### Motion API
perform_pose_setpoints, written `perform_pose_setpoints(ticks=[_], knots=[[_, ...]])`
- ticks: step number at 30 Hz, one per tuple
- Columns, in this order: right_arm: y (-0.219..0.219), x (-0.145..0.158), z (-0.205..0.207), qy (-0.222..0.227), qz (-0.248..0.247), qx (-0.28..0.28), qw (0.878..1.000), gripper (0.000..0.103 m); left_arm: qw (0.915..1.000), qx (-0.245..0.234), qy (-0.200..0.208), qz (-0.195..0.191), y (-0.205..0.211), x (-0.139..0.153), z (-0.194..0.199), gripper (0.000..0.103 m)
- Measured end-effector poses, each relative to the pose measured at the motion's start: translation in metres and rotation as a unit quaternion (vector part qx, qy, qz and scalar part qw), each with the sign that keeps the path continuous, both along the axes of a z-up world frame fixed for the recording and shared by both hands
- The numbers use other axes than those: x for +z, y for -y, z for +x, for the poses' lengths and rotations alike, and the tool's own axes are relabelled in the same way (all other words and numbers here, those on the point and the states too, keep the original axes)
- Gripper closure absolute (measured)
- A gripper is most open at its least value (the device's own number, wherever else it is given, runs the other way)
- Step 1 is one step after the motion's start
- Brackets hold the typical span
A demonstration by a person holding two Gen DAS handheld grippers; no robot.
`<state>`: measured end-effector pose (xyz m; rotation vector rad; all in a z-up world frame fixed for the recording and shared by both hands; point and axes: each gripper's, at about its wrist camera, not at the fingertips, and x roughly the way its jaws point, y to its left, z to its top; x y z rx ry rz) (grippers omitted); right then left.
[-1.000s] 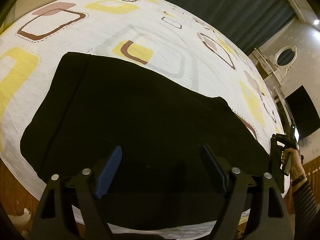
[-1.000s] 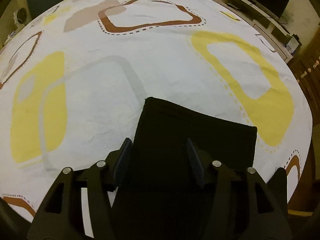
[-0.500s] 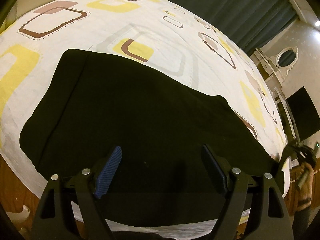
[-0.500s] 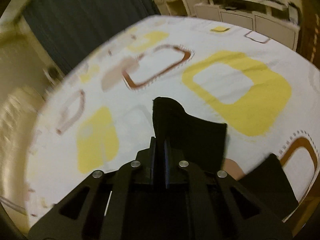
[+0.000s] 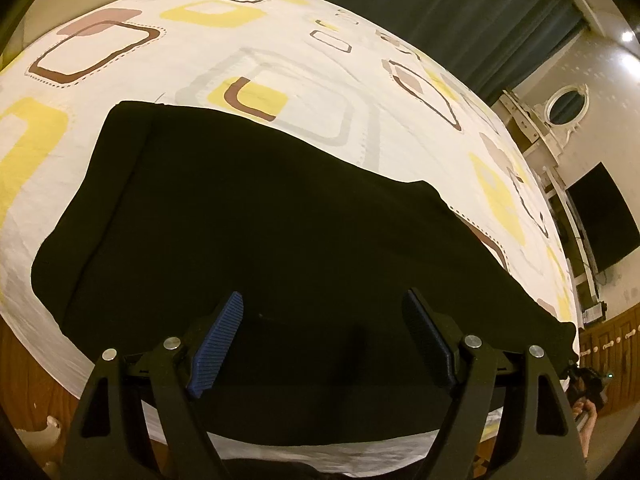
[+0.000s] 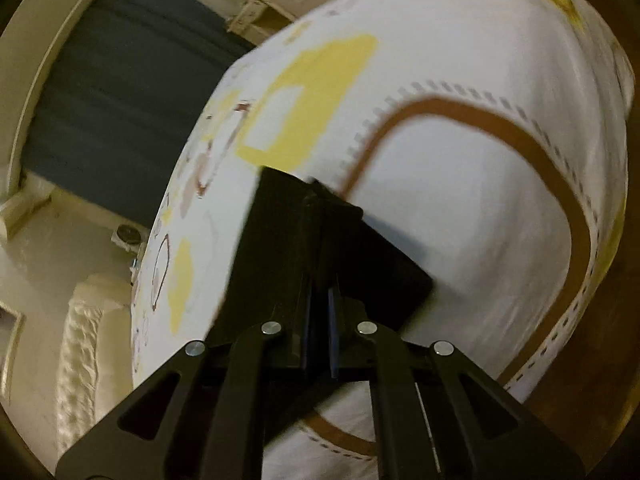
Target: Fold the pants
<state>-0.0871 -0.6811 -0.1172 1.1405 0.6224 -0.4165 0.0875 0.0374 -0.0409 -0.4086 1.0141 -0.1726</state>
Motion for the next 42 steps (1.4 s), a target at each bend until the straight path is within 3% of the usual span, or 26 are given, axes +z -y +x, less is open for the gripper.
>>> perform_pose_setpoints(ticks=[3,5,8,9,10,11,13,19,22,27,30,33,35,36,42], knots=[[0.002,-0.007,-0.001,0.023,0.019,-0.014,0.999,0.082,1.0000,-0.003,0.002,0.004,0.002,0.001,-0.002,0.022],[0.002,-0.006,0.002,0.042,0.028,-0.022,0.998,0.061,1.0000,-0.004,0.003,0.006,0.003,0.002,-0.002,0.022],[0.005,-0.001,0.008,0.038,0.026,-0.022,0.999,0.054,1.0000,-0.003,0.002,0.003,0.003,0.001,-0.003,0.022],[0.004,0.002,0.012,0.028,0.019,-0.019,0.999,0.055,1.0000,-0.003,0.001,0.003,0.003,0.001,-0.003,0.022],[0.002,0.007,0.017,0.007,-0.001,-0.011,1.000,0.062,1.0000,-0.002,0.001,0.003,0.003,0.001,-0.003,0.022],[0.002,0.011,0.022,-0.003,-0.016,-0.003,1.000,0.077,1.0000,-0.003,0.001,0.003,0.004,0.001,-0.004,0.022],[0.002,0.017,0.023,-0.020,-0.042,0.008,0.999,0.095,1.0000,-0.004,0.002,0.004,0.005,0.001,-0.004,0.022],[0.002,0.001,0.007,-0.043,-0.061,0.005,0.997,0.097,0.9998,-0.013,0.006,0.011,0.008,0.001,-0.004,0.022],[0.008,-0.014,0.003,-0.032,-0.046,0.004,0.998,0.097,0.9997,-0.016,0.006,0.016,0.009,0.000,-0.005,0.022],[0.012,-0.014,0.004,-0.028,-0.040,0.018,0.999,0.097,0.9996,-0.019,0.008,0.017,0.010,0.001,-0.005,0.022],[0.015,-0.010,-0.005,-0.019,-0.027,0.027,0.999,0.090,0.9995,-0.022,0.009,0.021,0.011,0.001,-0.005,0.022],[0.018,0.003,-0.015,-0.028,-0.045,0.030,0.998,0.084,0.9993,-0.025,0.011,0.024,0.011,0.002,-0.005,0.022],[0.025,0.018,-0.023,-0.050,-0.085,0.009,0.995,0.046,0.9994,-0.024,0.012,0.022,0.011,0.002,-0.004,0.022],[0.028,0.021,-0.025,-0.051,-0.096,0.005,0.994,0.042,0.9994,-0.023,0.012,0.021,0.010,0.003,-0.004,0.022],[0.050,0.021,0.002,-0.026,-0.089,0.074,0.993,0.042,0.9993,-0.016,0.023,0.023,0.006,0.010,-0.004,0.022]])
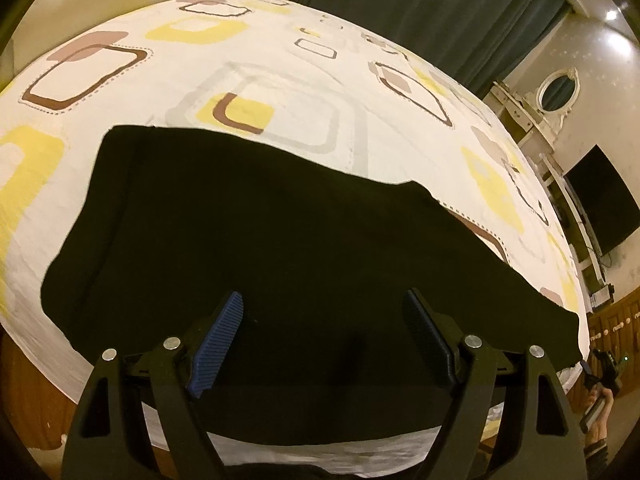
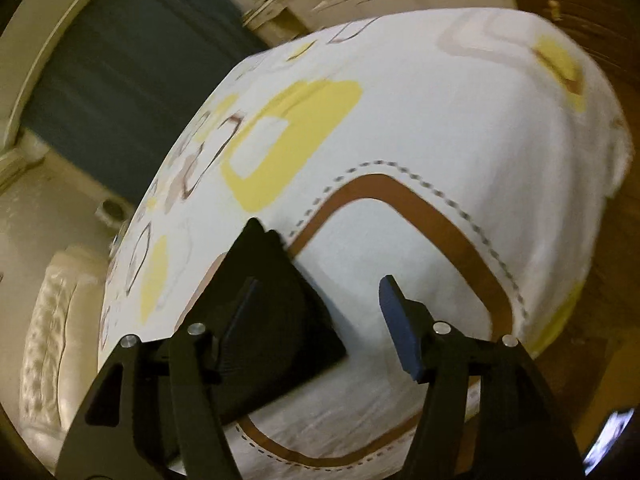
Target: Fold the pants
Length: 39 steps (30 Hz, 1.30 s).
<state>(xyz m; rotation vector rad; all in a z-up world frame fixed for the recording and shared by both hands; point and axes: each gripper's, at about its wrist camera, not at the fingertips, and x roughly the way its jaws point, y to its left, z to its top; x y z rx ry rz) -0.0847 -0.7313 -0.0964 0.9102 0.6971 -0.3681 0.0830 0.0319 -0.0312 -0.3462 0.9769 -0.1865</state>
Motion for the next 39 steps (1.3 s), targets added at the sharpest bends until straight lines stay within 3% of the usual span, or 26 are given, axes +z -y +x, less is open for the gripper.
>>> perform_pose_setpoints(ticks=[4,7,9,12,13,14,15,20,30,39], knots=[[0.004,-0.016,0.030,-0.021,0.027,0.054,0.998,0.050,0.9999,0.014,0.003,-0.003,-0.009,0.004,0.000,0.022],[0.002,-0.026,0.041,-0.035,0.049,0.081,0.995,0.050,0.9997,0.026,0.003,-0.002,-0.018,0.004,-0.001,0.022],[0.000,-0.031,0.045,-0.026,0.092,0.107,0.990,0.050,0.9995,0.031,0.001,-0.003,-0.023,0.004,0.000,0.022],[-0.010,-0.029,0.050,-0.042,0.081,0.132,0.987,0.050,0.9995,0.032,-0.001,0.000,-0.026,0.003,0.001,0.022],[-0.013,-0.028,0.051,-0.049,0.079,0.139,0.986,0.057,0.9994,0.034,-0.001,0.002,-0.027,0.003,0.001,0.022],[-0.018,-0.029,0.053,-0.060,0.076,0.154,0.983,0.075,0.9994,0.035,-0.002,0.002,-0.028,0.003,0.001,0.022],[-0.022,-0.029,0.054,-0.064,0.071,0.164,0.982,0.080,0.9994,0.035,-0.003,0.001,-0.028,0.002,0.001,0.022],[-0.036,-0.020,0.057,-0.079,0.041,0.162,0.983,0.086,0.9994,0.033,-0.003,0.009,-0.029,0.004,-0.002,0.022],[-0.032,0.020,0.057,-0.052,0.037,0.141,0.988,0.087,0.9990,0.043,-0.008,0.010,-0.044,0.007,-0.014,0.022],[-0.074,0.099,0.072,0.024,0.024,0.178,0.983,0.087,0.9989,0.044,-0.015,0.005,-0.047,0.007,-0.019,0.022]])
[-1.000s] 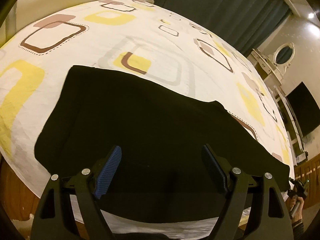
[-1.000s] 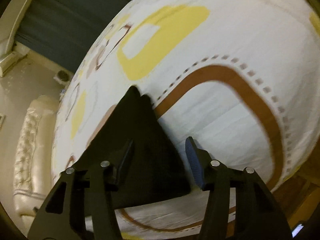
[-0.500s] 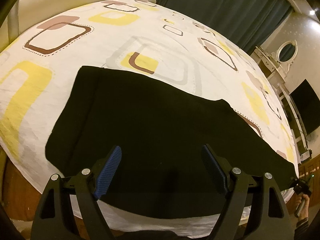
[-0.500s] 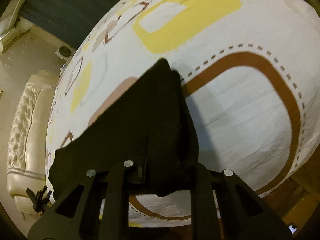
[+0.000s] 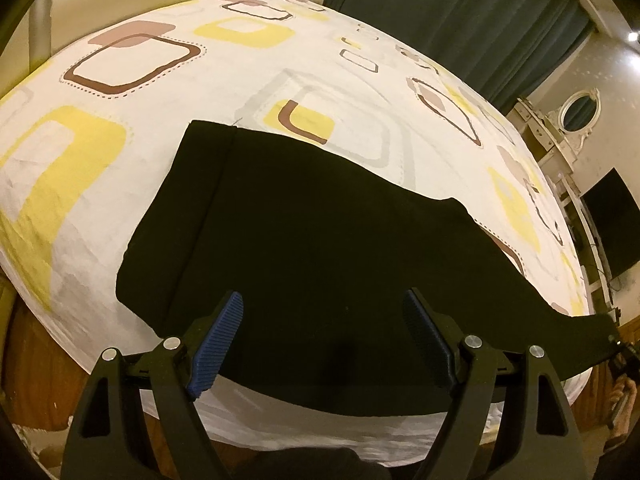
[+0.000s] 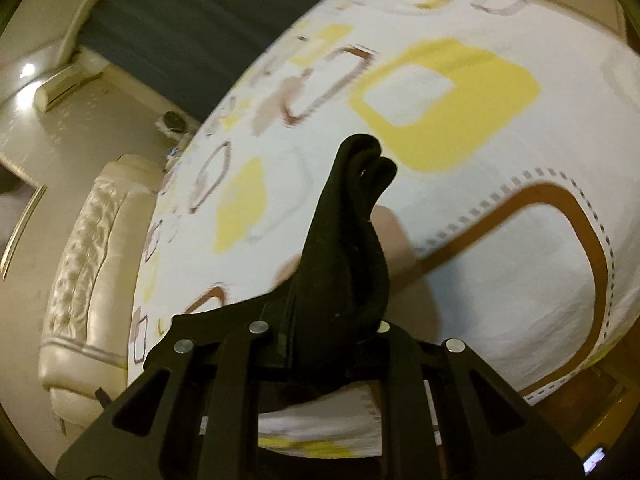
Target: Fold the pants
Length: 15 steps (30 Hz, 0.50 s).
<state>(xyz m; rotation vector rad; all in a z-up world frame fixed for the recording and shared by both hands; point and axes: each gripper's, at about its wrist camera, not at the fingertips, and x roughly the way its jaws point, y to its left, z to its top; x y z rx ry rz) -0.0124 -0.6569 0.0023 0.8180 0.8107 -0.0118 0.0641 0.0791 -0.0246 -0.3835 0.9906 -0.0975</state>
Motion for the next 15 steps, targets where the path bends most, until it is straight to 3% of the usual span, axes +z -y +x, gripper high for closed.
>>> perform_pose_setpoints(ticks=[7,15], knots=[[-0.057,0.057,0.016,0.048,-0.020,0.044,0.998,0.087,0.9999,-0.010,0.000,0.003,0.004,0.000,-0.007,0.022],[-0.136,0.087,0.037,0.065,-0.060,0.096,0.992,0.087,0.9998,-0.013,0.016,0.002,0.007,0.006,-0.009,0.022]])
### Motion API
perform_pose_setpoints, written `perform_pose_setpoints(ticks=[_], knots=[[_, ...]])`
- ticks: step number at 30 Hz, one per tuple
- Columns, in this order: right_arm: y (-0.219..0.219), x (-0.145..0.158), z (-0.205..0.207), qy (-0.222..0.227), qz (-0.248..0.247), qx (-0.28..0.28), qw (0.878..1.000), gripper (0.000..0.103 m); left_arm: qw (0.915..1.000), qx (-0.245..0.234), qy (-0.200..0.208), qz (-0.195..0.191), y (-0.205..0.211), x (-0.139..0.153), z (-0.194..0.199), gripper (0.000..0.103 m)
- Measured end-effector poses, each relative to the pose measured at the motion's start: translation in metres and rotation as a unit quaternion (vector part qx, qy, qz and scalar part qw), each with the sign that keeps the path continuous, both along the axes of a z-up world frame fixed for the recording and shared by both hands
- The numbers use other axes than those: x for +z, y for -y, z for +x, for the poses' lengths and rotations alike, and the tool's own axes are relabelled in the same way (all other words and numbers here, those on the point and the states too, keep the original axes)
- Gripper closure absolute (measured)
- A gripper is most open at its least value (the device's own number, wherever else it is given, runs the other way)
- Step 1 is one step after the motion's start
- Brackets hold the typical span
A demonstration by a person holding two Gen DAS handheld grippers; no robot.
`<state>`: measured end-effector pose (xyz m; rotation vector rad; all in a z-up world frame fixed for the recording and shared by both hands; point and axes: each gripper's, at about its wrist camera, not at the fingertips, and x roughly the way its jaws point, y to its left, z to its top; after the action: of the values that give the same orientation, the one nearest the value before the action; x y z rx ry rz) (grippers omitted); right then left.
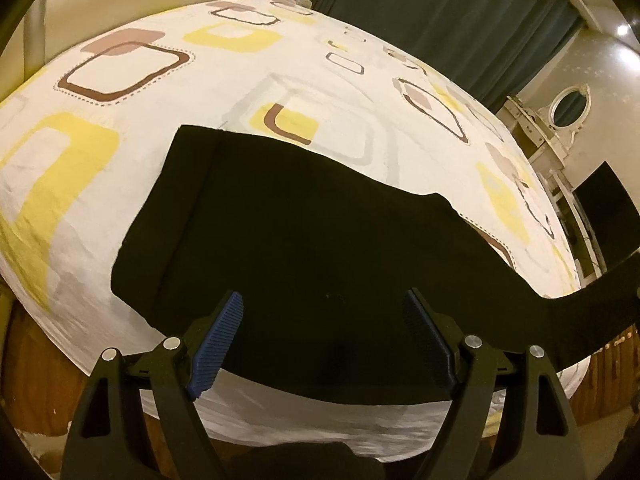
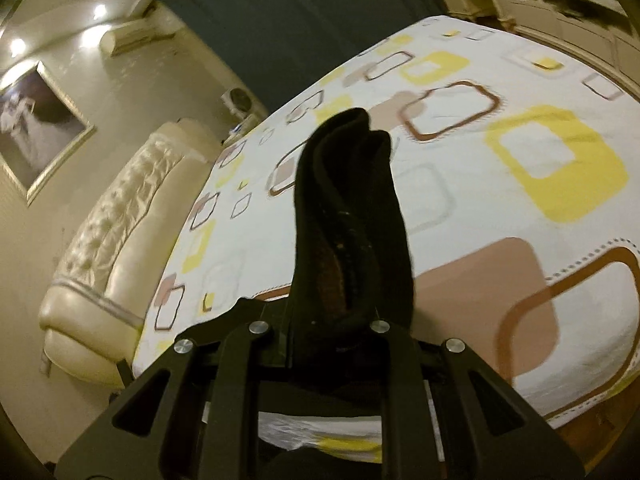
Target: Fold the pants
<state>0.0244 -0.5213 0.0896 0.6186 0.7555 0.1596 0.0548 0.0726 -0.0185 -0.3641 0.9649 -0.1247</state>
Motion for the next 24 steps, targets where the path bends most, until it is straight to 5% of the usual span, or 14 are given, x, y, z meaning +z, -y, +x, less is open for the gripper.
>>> perform_pose_setpoints(ticks=[9,24], knots=[[-0.105,-0.013,0.031,-0.015,-0.068,0.057,0.996,0.087,0.9998,0.017,0.004,-0.005,-0.004,0.003,0.001,0.022],[-0.209,-0.113,0.071,-0.102,-0.121,0.101,0.982,0.087,0.9991,0.041,0.004,-0.014,-0.012,0.003,0.002,0.022]])
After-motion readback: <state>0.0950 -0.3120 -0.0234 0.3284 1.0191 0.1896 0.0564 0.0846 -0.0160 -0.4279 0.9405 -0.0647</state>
